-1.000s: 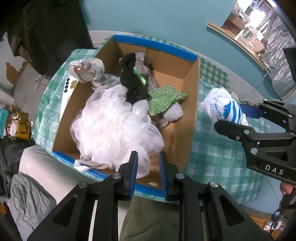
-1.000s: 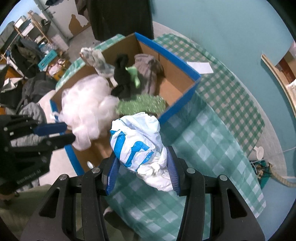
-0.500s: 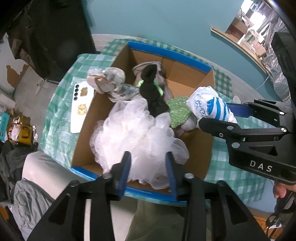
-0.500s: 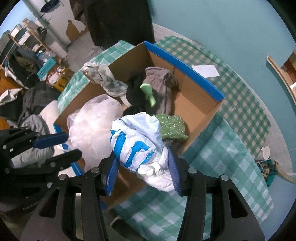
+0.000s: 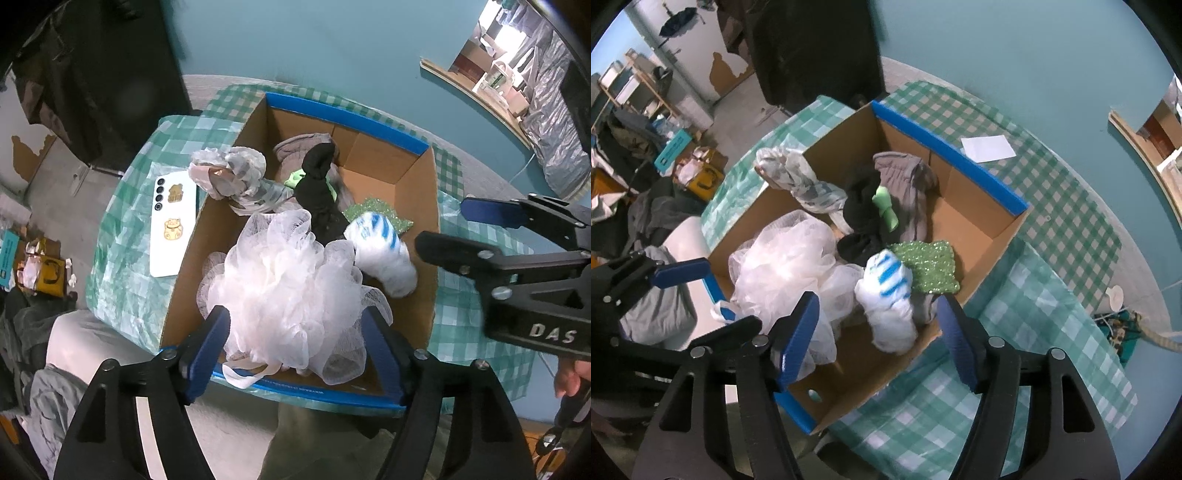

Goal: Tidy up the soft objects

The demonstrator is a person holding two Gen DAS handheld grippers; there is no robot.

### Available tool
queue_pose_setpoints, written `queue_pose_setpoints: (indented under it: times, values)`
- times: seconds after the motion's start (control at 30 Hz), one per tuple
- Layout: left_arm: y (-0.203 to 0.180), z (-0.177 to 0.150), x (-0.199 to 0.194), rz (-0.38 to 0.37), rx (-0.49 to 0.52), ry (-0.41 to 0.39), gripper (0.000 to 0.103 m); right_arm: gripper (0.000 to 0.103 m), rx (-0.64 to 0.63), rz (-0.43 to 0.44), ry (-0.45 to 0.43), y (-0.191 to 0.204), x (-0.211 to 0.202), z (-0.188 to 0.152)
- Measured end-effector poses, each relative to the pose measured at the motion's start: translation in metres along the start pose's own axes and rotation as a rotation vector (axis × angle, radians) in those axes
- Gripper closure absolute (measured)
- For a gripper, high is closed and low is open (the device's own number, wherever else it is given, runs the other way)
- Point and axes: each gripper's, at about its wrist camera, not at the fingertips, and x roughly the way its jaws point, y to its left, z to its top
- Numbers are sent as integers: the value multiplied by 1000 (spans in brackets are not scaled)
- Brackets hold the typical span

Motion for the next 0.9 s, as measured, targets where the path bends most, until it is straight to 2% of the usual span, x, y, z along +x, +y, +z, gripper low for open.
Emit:
queue_pose_setpoints:
  times: [0.3, 0.5, 0.63, 0.9]
  values:
    - [0, 5, -22, 7, -5, -41, 17, 30, 75, -17, -44, -13, -33, -2]
    - [-5, 9, -48, 17, 7, -93, 15, 29, 129, -37, -79, -24, -60, -6]
    - [-11, 13, -67, 34, 20, -146, 7, 28, 162, -57, -108, -29, -81, -10]
    - [-26, 21, -98, 50, 45, -218, 5, 27, 200, -106, -151, -39, -116, -21]
